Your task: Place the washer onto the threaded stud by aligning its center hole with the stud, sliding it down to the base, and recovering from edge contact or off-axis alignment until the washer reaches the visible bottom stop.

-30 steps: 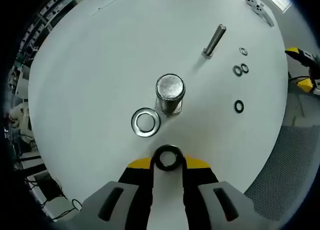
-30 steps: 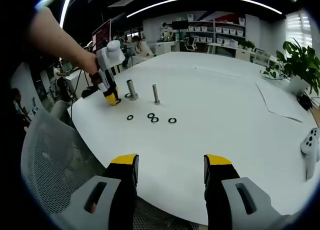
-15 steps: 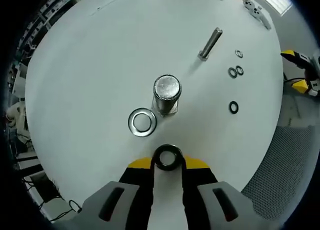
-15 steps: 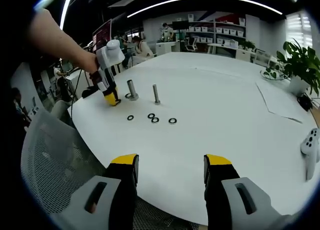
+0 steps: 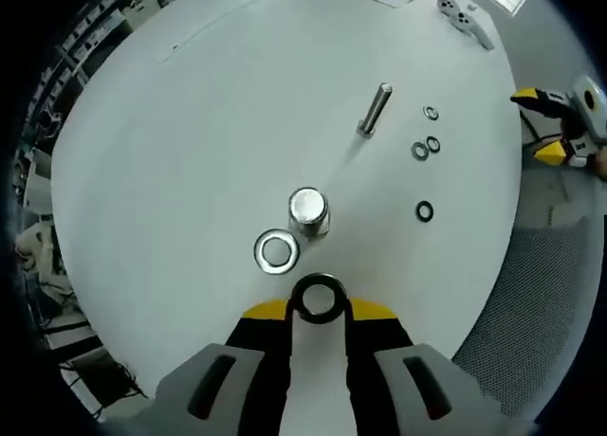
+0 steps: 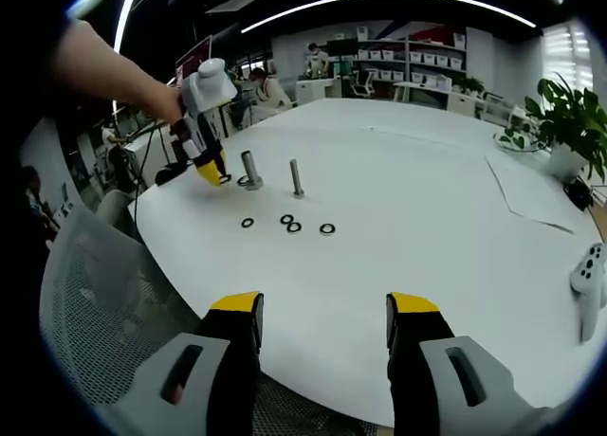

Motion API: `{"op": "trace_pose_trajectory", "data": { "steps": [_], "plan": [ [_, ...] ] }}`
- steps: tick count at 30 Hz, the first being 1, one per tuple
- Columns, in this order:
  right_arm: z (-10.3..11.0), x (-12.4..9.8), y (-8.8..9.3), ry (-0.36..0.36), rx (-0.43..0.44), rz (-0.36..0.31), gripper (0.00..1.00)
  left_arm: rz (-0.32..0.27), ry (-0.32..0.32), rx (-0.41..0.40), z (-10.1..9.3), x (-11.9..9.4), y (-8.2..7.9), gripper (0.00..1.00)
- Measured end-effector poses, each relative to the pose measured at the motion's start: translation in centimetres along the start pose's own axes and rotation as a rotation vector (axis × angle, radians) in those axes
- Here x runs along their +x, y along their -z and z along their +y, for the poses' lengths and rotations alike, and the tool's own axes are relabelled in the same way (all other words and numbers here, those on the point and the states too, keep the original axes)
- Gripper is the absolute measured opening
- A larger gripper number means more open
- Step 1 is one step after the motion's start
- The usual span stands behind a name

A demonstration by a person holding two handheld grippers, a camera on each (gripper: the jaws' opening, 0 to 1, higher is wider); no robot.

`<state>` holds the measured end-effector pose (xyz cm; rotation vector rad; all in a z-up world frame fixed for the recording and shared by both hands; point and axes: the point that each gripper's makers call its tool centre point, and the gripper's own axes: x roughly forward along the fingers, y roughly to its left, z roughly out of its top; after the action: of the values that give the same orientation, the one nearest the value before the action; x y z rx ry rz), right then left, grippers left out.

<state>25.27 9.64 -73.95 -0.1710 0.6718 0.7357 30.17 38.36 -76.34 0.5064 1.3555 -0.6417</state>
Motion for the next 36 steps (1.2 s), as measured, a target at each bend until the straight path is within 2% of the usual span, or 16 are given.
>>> {"op": "trace_pose_trajectory", "data": {
  "steps": [9, 17, 24, 36],
  "plan": [
    [0.0, 0.0, 0.0, 0.0, -0.001, -0.001, 0.55, -0.018, -0.005, 0.037, 0.4, -1.9, -1.2, 0.19],
    [0.0, 0.0, -0.1, 0.001, -0.002, -0.001, 0.55, -0.038, 0.001, 0.088, -0.4, -2.8, -2.3, 0.19],
    [0.0, 0.0, -0.1, 0.001, -0.001, -0.004, 0.55, -0.055, 0.001, 0.108, -0.3, -3.7, -3.4, 0.19],
    [0.1, 0.1, 0.0, -0.001, -0.004, 0.002, 0.55, -0.104, -0.027, 0.134, 0.0, -3.8, -5.7, 0.19]
  ]
}}
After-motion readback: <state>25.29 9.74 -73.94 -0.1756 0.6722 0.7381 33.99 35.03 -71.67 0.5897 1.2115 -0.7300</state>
